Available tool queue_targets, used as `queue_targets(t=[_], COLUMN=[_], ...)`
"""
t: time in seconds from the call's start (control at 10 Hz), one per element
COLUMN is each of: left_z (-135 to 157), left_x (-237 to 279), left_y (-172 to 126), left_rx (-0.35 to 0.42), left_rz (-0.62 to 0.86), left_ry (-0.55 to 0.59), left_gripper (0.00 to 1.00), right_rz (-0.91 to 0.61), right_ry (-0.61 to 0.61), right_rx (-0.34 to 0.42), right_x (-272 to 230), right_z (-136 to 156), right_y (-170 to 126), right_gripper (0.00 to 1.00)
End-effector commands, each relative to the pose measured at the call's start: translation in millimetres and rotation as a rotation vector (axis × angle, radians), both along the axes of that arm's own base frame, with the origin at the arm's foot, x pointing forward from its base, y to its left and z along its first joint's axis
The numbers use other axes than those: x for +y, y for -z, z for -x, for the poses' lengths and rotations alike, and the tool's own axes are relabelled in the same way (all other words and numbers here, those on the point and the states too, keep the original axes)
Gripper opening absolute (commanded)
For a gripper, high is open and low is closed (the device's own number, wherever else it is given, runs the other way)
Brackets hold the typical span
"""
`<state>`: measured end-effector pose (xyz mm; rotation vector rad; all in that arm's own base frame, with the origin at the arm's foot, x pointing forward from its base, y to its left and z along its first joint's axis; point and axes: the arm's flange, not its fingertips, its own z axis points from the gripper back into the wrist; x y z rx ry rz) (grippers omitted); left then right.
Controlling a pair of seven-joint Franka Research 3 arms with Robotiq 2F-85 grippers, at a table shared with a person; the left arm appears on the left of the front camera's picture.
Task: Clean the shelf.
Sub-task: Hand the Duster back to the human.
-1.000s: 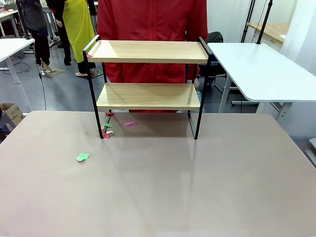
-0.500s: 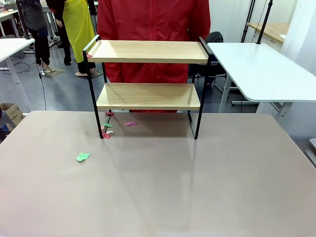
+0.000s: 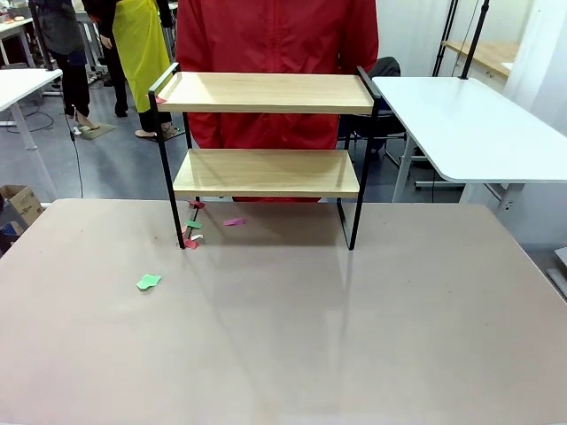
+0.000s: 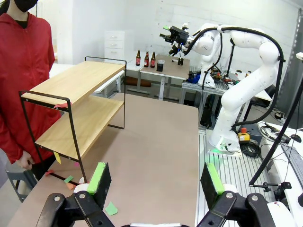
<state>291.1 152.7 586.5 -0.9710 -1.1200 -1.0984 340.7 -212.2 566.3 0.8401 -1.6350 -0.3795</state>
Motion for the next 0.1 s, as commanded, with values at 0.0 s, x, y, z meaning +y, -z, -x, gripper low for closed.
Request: queue_targets(t=[0.0], left_z=[-1.5], left_x=[0.0], left_y=[-2.1], left_rx=[-0.026], left_rz=[0.023], left_ry=[0.004], left_gripper=[1.00], right_rz=[0.020], right_ry=[0.012], right_rx=[-0.003], right_x=[2.0], right_z=[1.8], right_y=[1.5], right_gripper=[1.00])
